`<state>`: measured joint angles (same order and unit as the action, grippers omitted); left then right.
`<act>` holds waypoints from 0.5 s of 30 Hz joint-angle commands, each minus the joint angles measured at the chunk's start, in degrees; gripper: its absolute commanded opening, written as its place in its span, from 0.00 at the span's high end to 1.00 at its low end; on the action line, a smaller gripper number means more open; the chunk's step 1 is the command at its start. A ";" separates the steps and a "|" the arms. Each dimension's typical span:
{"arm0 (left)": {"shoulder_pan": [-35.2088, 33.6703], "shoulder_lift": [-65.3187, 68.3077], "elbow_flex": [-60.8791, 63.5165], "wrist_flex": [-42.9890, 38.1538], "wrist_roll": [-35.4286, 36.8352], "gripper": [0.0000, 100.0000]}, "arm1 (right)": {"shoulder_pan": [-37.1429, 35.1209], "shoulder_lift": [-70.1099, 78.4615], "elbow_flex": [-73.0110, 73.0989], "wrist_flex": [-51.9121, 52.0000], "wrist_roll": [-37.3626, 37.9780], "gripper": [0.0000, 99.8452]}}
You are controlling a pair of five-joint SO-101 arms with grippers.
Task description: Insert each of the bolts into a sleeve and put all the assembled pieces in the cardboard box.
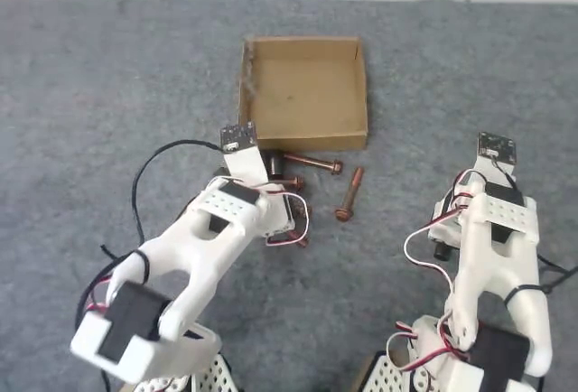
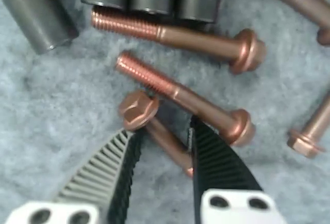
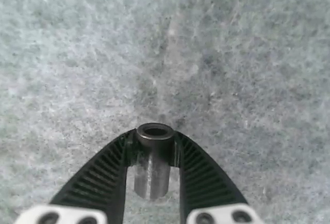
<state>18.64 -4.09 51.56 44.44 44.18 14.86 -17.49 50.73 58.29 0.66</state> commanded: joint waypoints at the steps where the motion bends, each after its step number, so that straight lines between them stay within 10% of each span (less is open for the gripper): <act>1: -0.09 0.53 -2.59 0.79 1.32 0.86 | 0.57 -2.95 -0.35 -0.57 1.41 0.99; 15: -0.09 -0.53 -3.65 4.75 -5.80 0.99 | 0.66 -3.03 -0.35 -0.57 1.49 0.99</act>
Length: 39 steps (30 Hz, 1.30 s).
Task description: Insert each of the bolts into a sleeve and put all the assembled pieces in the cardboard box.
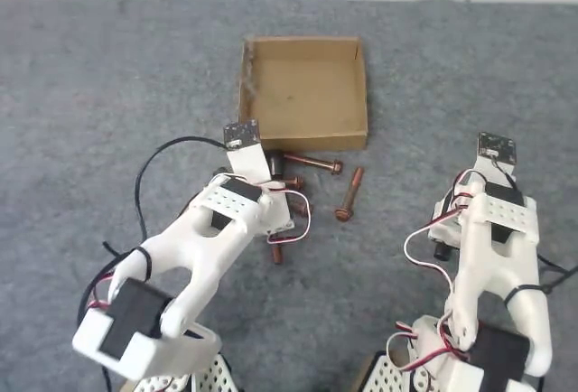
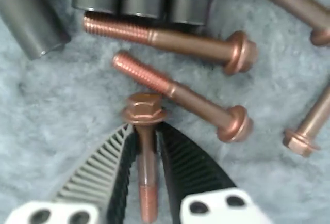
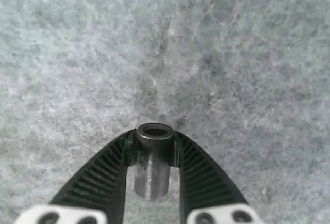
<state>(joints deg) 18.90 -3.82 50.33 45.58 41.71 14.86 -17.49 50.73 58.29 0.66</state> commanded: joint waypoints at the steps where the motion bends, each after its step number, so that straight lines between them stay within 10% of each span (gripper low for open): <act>1: -0.26 -2.02 -3.12 6.24 -5.27 0.99 | 0.66 -3.03 -0.35 -0.57 1.49 0.99; 11: -5.36 -18.90 3.82 9.05 -19.08 0.99 | 0.66 -3.03 -0.35 -0.48 1.49 0.99; 39: -8.79 2.29 -9.01 12.57 -19.08 0.95 | 0.92 -3.03 -0.26 -0.48 1.49 0.99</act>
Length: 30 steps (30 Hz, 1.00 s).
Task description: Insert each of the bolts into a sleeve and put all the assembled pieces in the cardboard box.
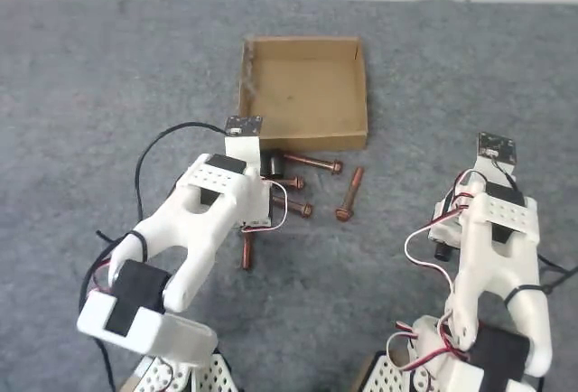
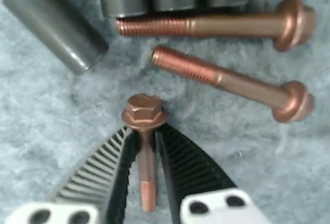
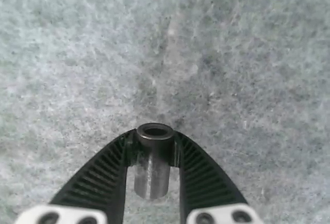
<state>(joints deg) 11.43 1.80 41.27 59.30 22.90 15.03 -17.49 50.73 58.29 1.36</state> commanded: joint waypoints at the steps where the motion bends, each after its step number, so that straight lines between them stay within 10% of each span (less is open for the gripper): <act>1: -1.49 -3.52 0.13 -1.14 -0.18 0.93 | 0.75 -3.03 -0.26 -0.48 0.79 0.99; 30: 1.58 0.53 -1.01 -1.14 4.57 0.99 | 0.75 -3.03 -0.26 -0.48 0.79 0.99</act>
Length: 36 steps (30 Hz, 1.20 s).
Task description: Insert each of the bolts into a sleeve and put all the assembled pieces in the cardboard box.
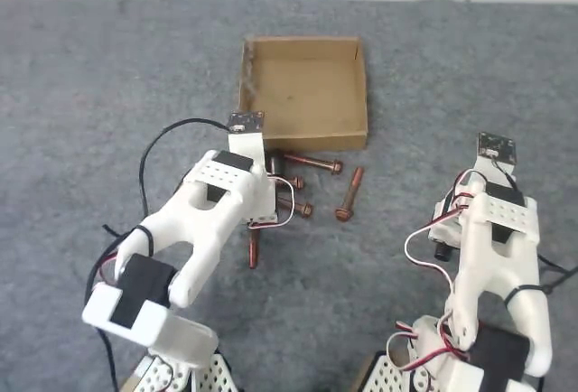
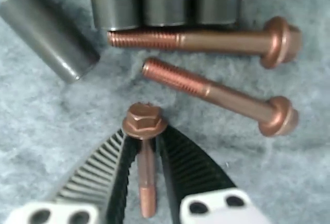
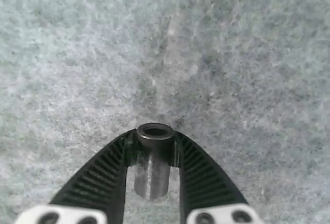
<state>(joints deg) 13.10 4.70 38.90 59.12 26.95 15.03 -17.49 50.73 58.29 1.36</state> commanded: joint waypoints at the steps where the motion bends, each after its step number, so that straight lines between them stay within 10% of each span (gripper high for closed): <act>1: -0.09 -2.99 1.54 -0.97 0.26 0.99 | 0.75 -3.03 -0.26 -0.48 0.79 0.99; 13: -8.44 -11.96 3.82 -1.05 -7.03 0.99 | 0.48 -3.03 -0.26 -11.21 0.70 0.99; 36: -11.52 -12.48 8.66 -6.95 -6.95 0.99 | -15.16 8.22 -0.26 -67.74 0.70 0.99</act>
<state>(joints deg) 1.85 -4.18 47.78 53.32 20.79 1.85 -11.25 50.81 -0.70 1.36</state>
